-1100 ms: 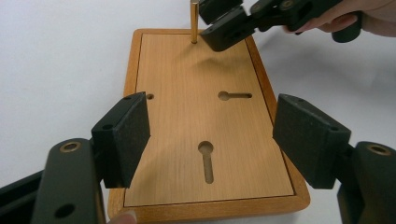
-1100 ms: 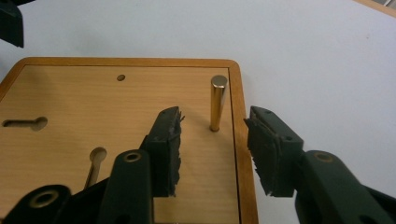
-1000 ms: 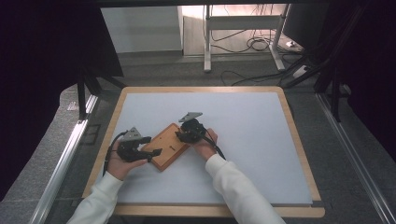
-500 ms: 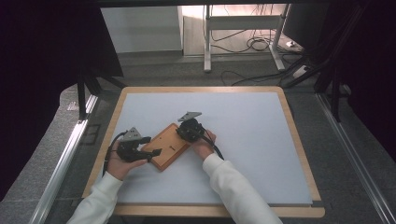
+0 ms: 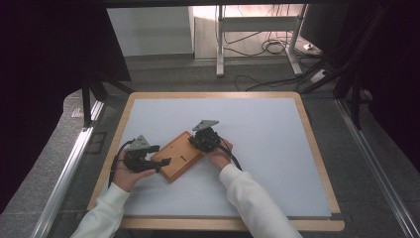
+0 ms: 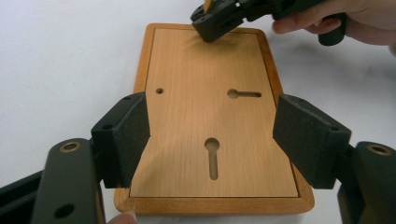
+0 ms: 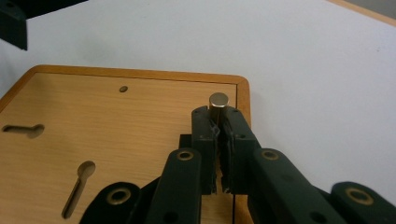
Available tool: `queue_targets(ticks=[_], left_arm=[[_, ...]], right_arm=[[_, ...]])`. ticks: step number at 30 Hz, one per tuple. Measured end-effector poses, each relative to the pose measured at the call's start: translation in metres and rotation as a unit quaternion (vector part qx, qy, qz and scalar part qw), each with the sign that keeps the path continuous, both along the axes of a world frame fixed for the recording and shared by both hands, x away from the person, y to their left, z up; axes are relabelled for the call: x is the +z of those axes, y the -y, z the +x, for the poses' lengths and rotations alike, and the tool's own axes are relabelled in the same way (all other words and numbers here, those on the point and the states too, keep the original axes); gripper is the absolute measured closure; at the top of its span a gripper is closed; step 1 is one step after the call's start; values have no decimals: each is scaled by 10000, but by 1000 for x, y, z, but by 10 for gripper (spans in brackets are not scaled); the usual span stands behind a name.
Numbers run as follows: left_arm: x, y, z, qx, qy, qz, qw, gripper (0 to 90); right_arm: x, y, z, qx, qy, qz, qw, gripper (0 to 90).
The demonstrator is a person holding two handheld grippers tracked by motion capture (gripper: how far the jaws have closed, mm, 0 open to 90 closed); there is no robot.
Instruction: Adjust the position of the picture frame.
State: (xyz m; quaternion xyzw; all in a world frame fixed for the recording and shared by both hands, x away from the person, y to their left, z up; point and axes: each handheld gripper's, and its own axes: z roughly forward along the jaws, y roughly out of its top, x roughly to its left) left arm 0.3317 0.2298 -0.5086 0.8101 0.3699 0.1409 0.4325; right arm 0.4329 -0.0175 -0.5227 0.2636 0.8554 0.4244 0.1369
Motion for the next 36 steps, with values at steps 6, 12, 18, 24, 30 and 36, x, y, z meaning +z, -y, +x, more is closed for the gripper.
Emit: queue_targets(ticks=[6, 12, 18, 24, 30, 36], left_arm=[[0, 0, 0, 9, 10, -10, 10000, 274], [1, 1, -1, 7, 0, -10, 10000, 274], [1, 3, -1, -9, -5, -5, 10000, 274], [1, 5, -1, -28, -7, 2, 10000, 274], [0, 6, -1, -47, -18, 18, 10000, 274], [0, 6, -1, -50, -14, 28, 10000, 274]], right_arm=[[6, 16, -10, 116, 100, -3, 9999, 855], [9, 39, -23, 175, 133, 9, 9998, 855], [13, 65, -36, 143, 109, -22, 9998, 856], [15, 85, -48, 85, 128, -13, 9999, 856], [11, 95, -53, 36, 18, -3, 10000, 856], [2, 99, -52, -23, -85, -7, 10000, 854]])
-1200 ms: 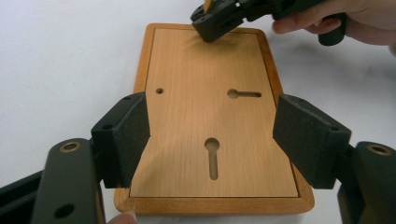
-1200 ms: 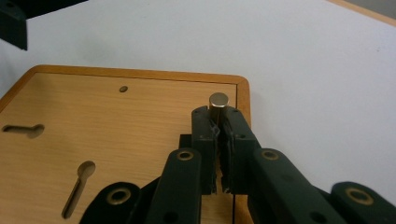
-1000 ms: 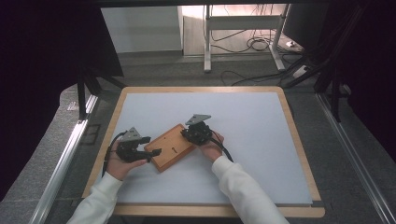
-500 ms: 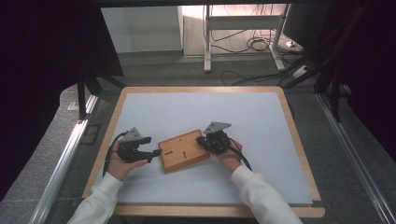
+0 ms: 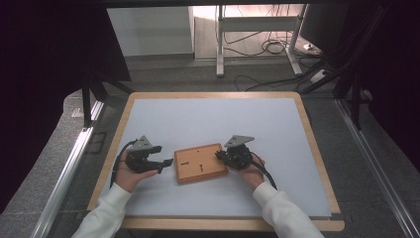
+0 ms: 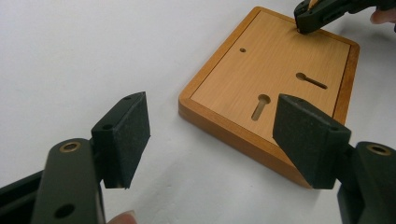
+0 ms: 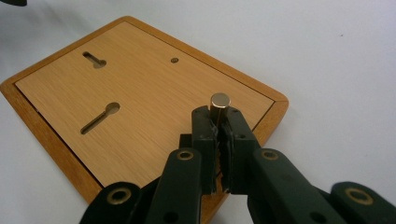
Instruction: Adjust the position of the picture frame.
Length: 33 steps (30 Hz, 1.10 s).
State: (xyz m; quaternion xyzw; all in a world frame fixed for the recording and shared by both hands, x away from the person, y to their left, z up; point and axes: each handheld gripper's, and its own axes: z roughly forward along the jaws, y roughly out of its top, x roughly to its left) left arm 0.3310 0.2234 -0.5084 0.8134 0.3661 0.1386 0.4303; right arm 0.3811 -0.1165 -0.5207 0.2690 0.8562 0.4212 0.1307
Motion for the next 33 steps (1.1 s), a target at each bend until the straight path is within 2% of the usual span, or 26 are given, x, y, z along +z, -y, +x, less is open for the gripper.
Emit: queue_targets(ticks=[5, 6, 7, 8, 10, 11, 12, 13, 14, 15, 17, 18, 20, 22, 23, 29, 30, 33], left_arm=[[-1, 0, 1, 9, -3, -1, 10000, 275], [-1, 1, 1, 4, -10, 14, 10000, 275], [-1, 1, 2, -1, -16, 19, 10000, 275], [-2, 1, 3, 1, -24, 17, 10000, 278], [-2, 1, 4, 13, -19, 40, 10000, 284], [-2, 1, 5, 22, -9, 39, 10000, 298], [-1, 1, 7, 28, -7, 40, 10000, 298], [-1, 0, 11, 18, -9, 60, 10000, 338], [-1, 0, 11, 18, -9, 60, 10000, 361], [-1, 1, 17, 2, -49, 91, 9999, 405], [-1, 2, 20, 0, -40, 117, 9999, 546], [-3, 4, 28, -12, -39, 295, 9996, 630], [-4, 5, 31, -28, -67, 359, 9993, 762], [-8, 8, 43, -101, -156, 486, 9986, 873], [-9, 10, 47, -142, -178, 541, 9983, 900], [-16, 22, 61, -333, -270, 752, 9962, 900], [-19, 25, 64, -341, -279, 902, 9949, 900], [-23, 26, 66, -375, -340, 909, 9946, 900]], right_arm=[[0, 0, -1, -13, 34, -33, 10000, 842], [1, 0, -3, -79, 93, -13, 9999, 716], [1, 0, -3, -79, 93, -13, 9999, 716], [4, 2, -6, -179, 185, 3, 9997, 620], [6, 3, -9, -203, 212, 20, 9996, 620], [11, 11, -17, -204, 257, 76, 9994, 580], [11, 11, -17, -204, 257, 76, 9994, 580], [13, 19, -25, -247, 257, 90, 9993, 517], [14, 23, -29, -284, 249, 96, 9992, 504], [15, 28, -33, -314, 227, 103, 9992, 490], [15, 32, -37, -340, 191, 82, 9992, 470], [14, 40, -44, -432, 138, 39, 9990, 432], [14, 43, -48, -451, 134, 31, 9989, 424], [13, 53, -56, -497, 104, 34, 9987, 407], [12, 57, -59, -536, 79, 44, 9985, 402], [10, 71, -65, -714, -27, 84, 9974, 392], [10, 74, -67, -756, -19, 86, 9971, 392], [10, 75, -69, -765, -18, 111, 9970, 387]])
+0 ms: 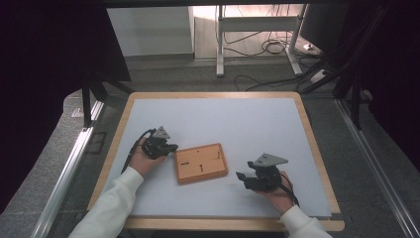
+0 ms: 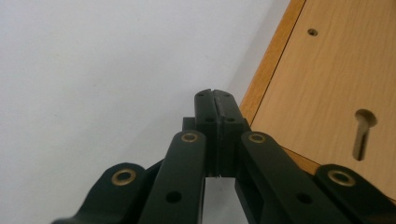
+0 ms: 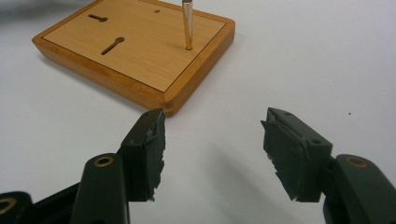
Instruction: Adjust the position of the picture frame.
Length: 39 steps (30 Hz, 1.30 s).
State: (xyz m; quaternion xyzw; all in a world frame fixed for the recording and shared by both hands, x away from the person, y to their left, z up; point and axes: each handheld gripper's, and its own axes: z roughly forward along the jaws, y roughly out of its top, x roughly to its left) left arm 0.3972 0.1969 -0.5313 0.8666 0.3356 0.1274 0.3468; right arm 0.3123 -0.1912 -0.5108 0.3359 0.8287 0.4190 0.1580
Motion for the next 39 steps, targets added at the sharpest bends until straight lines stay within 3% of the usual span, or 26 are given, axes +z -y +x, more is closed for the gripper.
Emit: queue_targets(ticks=[8, 20, 22, 23, 24, 25, 27, 28, 30, 33, 36, 39], left_arm=[[0, -2, -3, -197, -23, 11, 9998, 900], [6, 11, -34, -666, 110, -22, 9977, 900], [11, 11, -43, -814, 104, -224, 9964, 900], [11, 13, -47, -990, -67, -414, 9942, 900], [11, 13, -47, -990, -67, -414, 9942, 900], [12, 19, -54, -897, 224, -7, 9957, 900], [15, 20, -55, -874, 261, 81, 9958, 900], [20, 14, -51, -732, 268, -126, 9969, 900], [21, 8, -43, -507, 294, -85, 9982, 900], [16, 4, -34, -363, 225, -9, 9991, 900], [3, 8, -28, -535, -45, 62, 9985, 900], [1, 14, -31, -714, -99, 40, 9974, 900]], right_arm=[[0, 3, -2, -67, -16, 9, 10000, 384], [-1, 7, 0, -157, -92, 3, 9998, 375], [-1, 7, 0, -164, -96, -11, 9998, 374], [-1, 7, 0, -165, -99, -9, 9998, 374], [-1, 7, 0, -165, -99, -9, 9998, 374], [-2, 8, 1, -181, -98, -24, 9998, 374], [-2, 8, 1, -191, -96, -31, 9998, 374], [-2, 9, 1, -218, -81, -51, 9997, 374], [-2, 10, 2, -241, -82, -46, 9997, 374], [-2, 11, 3, -248, -88, -40, 9996, 374], [-2, 11, 3, -247, -104, -43, 9996, 374], [-3, 11, 3, -254, -113, -39, 9996, 374]])
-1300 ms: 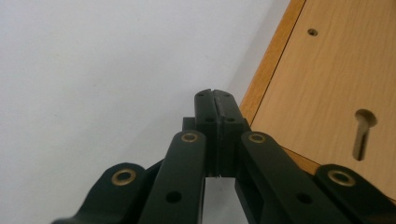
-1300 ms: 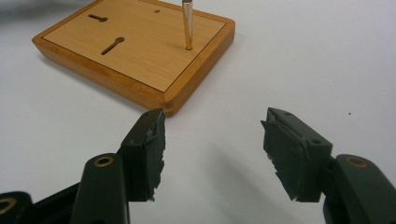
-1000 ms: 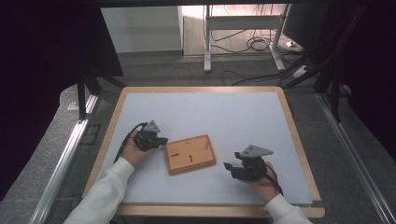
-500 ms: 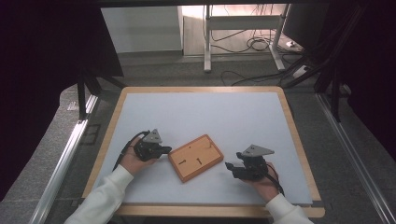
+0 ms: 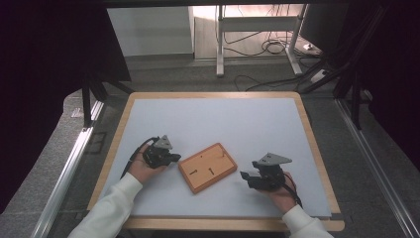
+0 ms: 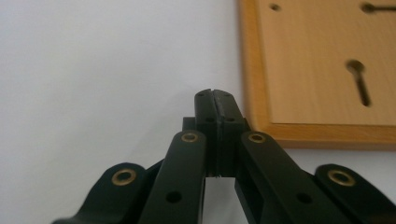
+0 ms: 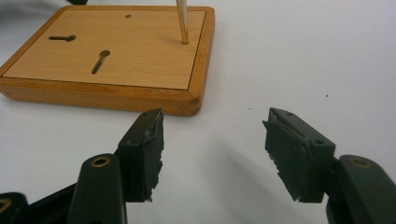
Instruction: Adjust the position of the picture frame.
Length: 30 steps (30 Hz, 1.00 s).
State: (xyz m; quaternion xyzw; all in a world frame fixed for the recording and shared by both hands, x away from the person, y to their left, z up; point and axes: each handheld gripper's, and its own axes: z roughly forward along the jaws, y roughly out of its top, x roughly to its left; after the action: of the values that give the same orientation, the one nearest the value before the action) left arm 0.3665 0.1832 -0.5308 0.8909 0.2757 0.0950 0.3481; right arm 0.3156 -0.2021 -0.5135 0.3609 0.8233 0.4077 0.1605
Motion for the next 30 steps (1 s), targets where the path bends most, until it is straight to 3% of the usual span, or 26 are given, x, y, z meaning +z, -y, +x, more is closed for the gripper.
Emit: queue_targets(ticks=[2, 4, 8, 10, 14, 21, 24, 28, 29, 30], left_arm=[[1, 4, -3, -23, 104, 111, 9999, 900], [0, 4, -6, -76, -24, -39, 10000, 900], [0, 7, -14, -194, -46, -46, 9998, 900], [1, 16, -27, -372, -37, -14, 9993, 900], [3, 24, -39, -556, -43, 8, 9984, 900], [4, 32, -45, -638, -72, 6, 9979, 900], [4, 32, -45, -596, -111, -138, 9981, 900], [9, 25, -42, -115, 138, -240, 9996, 900], [14, 16, -39, 154, 212, -393, 9989, 838], [14, 16, -39, 154, 212, -393, 9989, 789]], right_arm=[[0, 1, 0, -30, -18, 5, 10000, 374], [0, 2, 0, -52, -25, 4, 10000, 374], [1, 3, -1, -76, -25, 18, 10000, 374], [1, 5, 0, -112, -22, 27, 9999, 374], [1, 8, 1, -153, -24, 20, 9999, 375], [2, 14, 4, -249, -19, 27, 9997, 388], [3, 15, 5, -262, -12, 15, 9997, 397], [2, 18, 7, -297, -27, -20, 9996, 450], [3, 19, 10, -283, -54, -63, 9996, 557], [3, 19, 10, -283, -54, -63, 9996, 557]])
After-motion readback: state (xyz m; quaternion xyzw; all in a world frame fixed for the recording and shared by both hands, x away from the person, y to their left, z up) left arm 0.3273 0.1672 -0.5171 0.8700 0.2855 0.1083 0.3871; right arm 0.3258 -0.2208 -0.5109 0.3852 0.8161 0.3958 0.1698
